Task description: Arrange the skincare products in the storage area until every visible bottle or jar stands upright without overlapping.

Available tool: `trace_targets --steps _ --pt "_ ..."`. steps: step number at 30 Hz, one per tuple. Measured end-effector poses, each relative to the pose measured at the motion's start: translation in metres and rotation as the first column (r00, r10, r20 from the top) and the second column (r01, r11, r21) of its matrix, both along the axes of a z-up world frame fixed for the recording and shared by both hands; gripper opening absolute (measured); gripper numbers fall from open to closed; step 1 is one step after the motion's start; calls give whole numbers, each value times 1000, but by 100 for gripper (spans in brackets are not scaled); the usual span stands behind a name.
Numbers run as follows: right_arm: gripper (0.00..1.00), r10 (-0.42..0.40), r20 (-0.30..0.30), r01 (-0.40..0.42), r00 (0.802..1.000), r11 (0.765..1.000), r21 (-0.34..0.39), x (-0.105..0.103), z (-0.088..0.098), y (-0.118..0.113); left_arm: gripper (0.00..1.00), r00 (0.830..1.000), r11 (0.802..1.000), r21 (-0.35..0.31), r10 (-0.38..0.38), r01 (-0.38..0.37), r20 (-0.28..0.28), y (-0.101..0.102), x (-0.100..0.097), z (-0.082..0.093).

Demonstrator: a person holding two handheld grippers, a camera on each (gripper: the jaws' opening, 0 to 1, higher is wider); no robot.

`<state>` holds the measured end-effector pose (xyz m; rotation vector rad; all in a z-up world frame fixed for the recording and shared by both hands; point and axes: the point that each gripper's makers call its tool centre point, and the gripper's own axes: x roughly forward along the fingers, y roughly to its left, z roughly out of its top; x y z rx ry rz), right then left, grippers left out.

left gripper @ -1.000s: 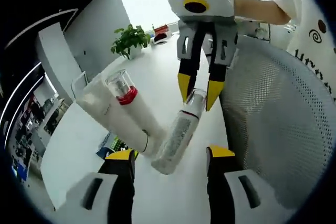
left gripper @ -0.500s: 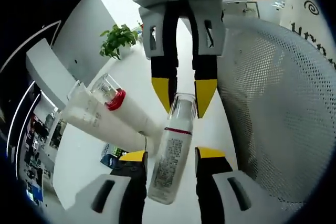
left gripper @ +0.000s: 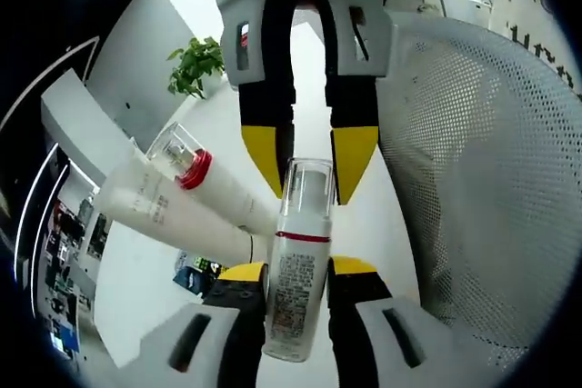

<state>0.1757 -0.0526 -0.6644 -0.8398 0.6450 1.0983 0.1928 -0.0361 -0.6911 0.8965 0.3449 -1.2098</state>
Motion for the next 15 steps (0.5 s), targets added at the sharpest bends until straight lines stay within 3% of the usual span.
trace_targets --steps 2,3,5,7,10,12,14,15 --pt "18 0 4 -1 1000 1000 16 1 4 -2 19 995 997 -21 -77 79 69 -5 -1 5" --pt "18 -2 6 2 1000 1000 27 1 5 -2 19 999 998 -46 -40 42 32 -3 -2 4" --pt "19 -1 23 0 1000 998 61 4 8 -2 19 999 995 -86 -42 45 28 -5 0 8" --pt "21 -40 31 36 999 992 124 9 14 -2 18 1000 991 -135 -12 9 -16 -7 1 11" --pt "22 -96 21 91 995 983 161 13 16 -9 18 998 981 -192 9 -20 -60 -8 1 16" --pt "23 -173 8 167 985 962 217 19 16 -16 18 994 968 -245 35 -60 -107 -8 4 20" --pt "21 -241 -69 251 968 918 306 18 13 -21 18 991 958 -276 47 -81 -129 -7 5 23" --pt "22 -275 -127 303 953 880 365 18 13 -22 18 988 952 -290 61 -99 -139 -7 7 24"
